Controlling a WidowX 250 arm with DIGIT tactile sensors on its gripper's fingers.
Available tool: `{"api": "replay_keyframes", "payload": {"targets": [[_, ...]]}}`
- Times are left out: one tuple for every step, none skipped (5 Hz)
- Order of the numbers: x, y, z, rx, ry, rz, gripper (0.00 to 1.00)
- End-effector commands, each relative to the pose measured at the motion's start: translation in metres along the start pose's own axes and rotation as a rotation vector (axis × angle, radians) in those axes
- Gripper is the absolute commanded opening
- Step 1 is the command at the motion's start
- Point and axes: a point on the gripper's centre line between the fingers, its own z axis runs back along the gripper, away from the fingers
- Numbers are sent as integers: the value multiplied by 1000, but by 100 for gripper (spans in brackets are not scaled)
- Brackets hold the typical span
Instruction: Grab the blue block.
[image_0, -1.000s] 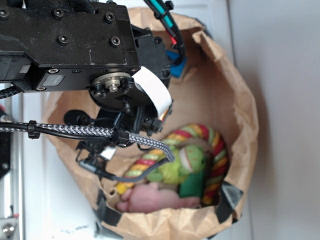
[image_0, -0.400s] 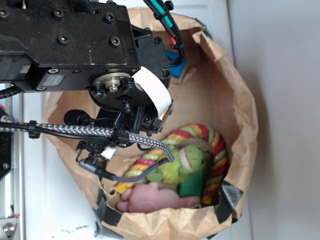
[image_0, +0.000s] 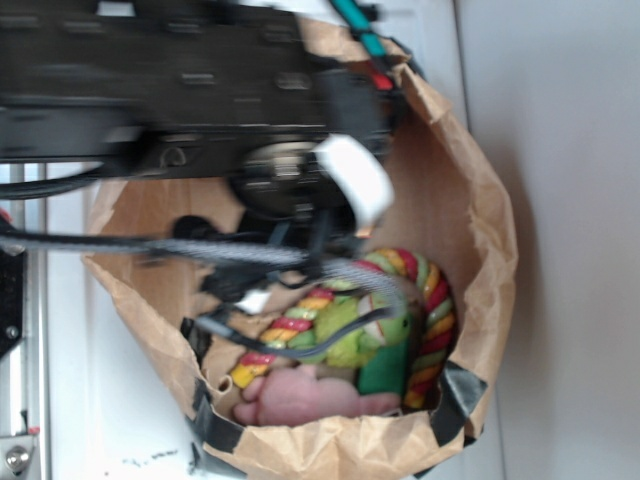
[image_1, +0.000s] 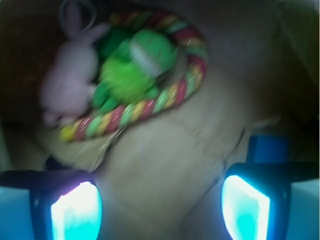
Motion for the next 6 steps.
{"api": "replay_keyframes", "payload": {"targets": [[18,38,-1,49,-3,41,100],[14,35,-10,74,-3,30,100],[8,32,-18,95,-1,16,100],[7,35,-25,115,5,23,100],[8,38,-31,129,9,29,100],[10,46,-36,126,23,49,100]]}}
